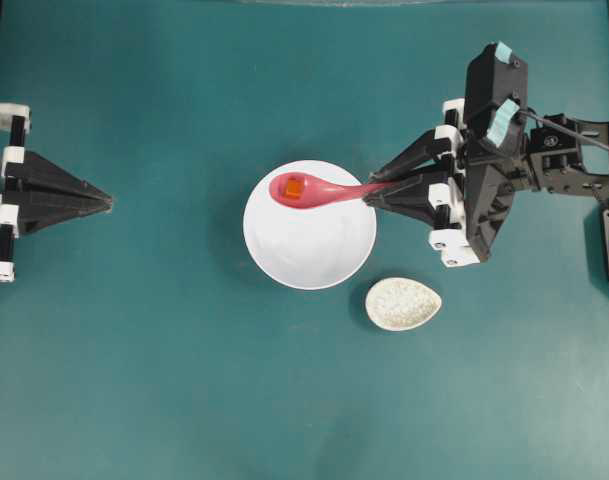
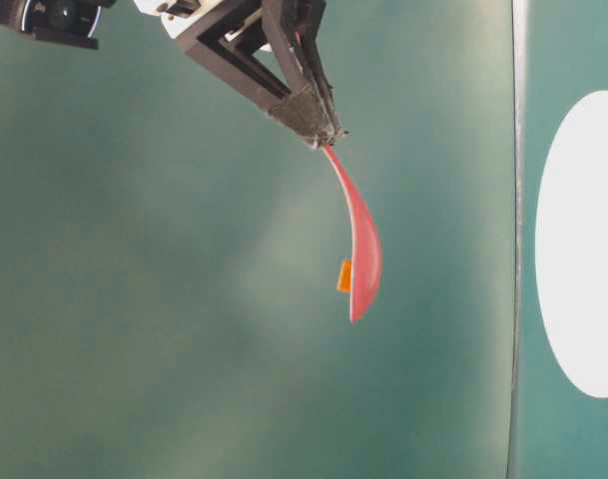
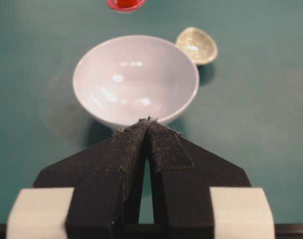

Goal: Grip the spoon and scoop the red block from the bowl with right arm.
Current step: 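Hold the loaded spoon steady above the bowl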

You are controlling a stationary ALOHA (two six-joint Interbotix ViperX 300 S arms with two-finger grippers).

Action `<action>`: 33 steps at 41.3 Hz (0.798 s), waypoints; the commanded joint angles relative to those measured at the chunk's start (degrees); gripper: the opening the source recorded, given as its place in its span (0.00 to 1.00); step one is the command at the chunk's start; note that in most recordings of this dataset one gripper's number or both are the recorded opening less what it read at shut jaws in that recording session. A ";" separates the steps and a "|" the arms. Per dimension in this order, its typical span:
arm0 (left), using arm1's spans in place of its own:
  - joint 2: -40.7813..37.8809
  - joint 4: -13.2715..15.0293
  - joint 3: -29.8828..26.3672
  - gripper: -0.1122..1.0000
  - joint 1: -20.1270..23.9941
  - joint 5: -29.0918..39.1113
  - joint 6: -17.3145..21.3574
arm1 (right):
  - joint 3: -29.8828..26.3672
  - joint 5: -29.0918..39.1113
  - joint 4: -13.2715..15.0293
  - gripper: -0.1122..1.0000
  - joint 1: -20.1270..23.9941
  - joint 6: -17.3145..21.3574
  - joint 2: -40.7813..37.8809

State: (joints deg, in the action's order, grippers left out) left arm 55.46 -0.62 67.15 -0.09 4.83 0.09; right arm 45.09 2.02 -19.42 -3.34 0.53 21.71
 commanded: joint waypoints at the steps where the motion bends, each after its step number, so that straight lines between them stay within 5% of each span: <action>1: -0.18 -0.09 -1.23 0.10 0.00 -0.18 -0.09 | -1.76 -0.35 -0.09 0.32 0.09 0.18 0.97; 33: -0.09 -0.09 -1.23 0.10 0.00 0.26 -0.26 | -1.76 -0.26 -0.18 0.32 0.09 0.09 0.97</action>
State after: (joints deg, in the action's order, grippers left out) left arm 55.55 -0.62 67.15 -0.18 5.19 -0.26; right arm 45.09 2.02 -19.42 -3.34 0.62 21.71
